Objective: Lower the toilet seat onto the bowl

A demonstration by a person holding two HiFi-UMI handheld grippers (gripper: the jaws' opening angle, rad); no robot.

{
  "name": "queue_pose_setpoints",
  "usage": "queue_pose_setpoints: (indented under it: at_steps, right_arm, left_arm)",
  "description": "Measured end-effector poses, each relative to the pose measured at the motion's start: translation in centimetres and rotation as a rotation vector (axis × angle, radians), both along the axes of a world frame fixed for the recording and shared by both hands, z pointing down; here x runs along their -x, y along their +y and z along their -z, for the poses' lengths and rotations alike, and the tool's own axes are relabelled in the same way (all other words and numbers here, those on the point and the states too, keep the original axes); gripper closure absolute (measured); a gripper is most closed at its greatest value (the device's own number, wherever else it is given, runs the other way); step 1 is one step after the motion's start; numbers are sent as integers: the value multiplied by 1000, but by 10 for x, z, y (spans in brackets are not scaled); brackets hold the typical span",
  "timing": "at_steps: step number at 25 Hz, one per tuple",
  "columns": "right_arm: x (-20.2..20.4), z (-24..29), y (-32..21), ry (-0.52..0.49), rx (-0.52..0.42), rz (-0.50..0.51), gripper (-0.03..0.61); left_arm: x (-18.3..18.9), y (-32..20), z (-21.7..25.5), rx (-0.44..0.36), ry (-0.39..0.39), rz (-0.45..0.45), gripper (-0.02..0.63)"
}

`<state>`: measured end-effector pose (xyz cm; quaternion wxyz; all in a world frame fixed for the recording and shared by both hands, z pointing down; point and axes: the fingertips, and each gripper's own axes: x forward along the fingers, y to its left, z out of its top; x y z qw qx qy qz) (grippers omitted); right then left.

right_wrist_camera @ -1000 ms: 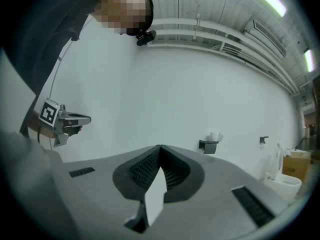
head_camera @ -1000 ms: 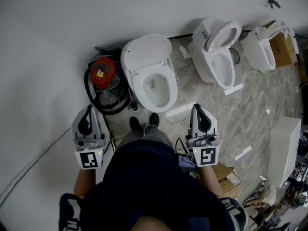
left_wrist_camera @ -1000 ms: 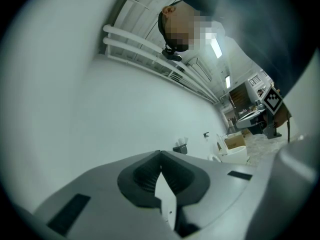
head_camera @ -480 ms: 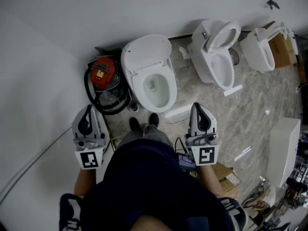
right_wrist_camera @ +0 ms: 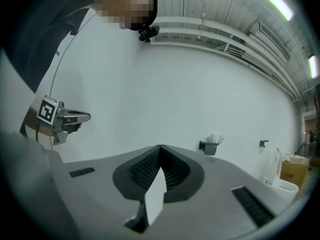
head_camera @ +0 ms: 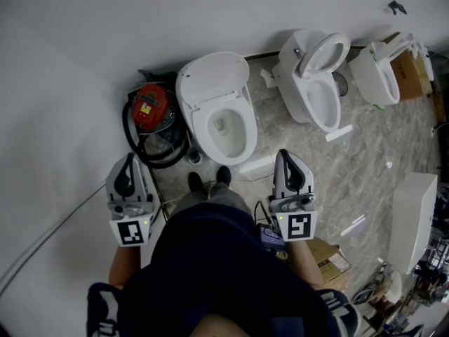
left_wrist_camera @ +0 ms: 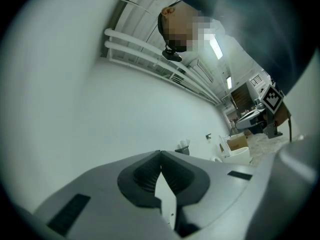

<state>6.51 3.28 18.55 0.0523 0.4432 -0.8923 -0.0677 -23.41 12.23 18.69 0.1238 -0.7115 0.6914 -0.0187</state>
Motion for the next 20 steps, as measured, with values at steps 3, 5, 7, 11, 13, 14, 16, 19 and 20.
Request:
queue_pose_setpoints:
  at_steps: [3,5,7,11,13,14,16,19,20]
  right_arm:
    - [0,4,0,4,-3,1,558]
    - [0,6,0,9,-11,5,558]
    - [0,6,1,15,-11,7,558]
    - [1,7,3,23,-20,7,558]
    - [3,7,2,28,-21,13,558]
    - [4,7,1,29,-22,17,558]
    - [5,8,0,32,-21,20,558]
    - [5,9,-3,28,-18,17,558]
    - [6,9,-4,27,-19,18,558]
  left_arm:
    - [-1,1,3,-4,-4,0,589]
    - [-2,1,4,-6,-5,1,589]
    - [-1,2,4,-4,-8,3,589]
    - [0,3,4,-9,-5,3,589]
    - [0,2,4,-8,-5,4,589]
    - [1,2,4,-6,-5,3,589]
    - [1,1,4,-3,-3,3,589]
    - [1,0,3,2,-1,5,589]
    - [2,0,3,4,-2,5,589]
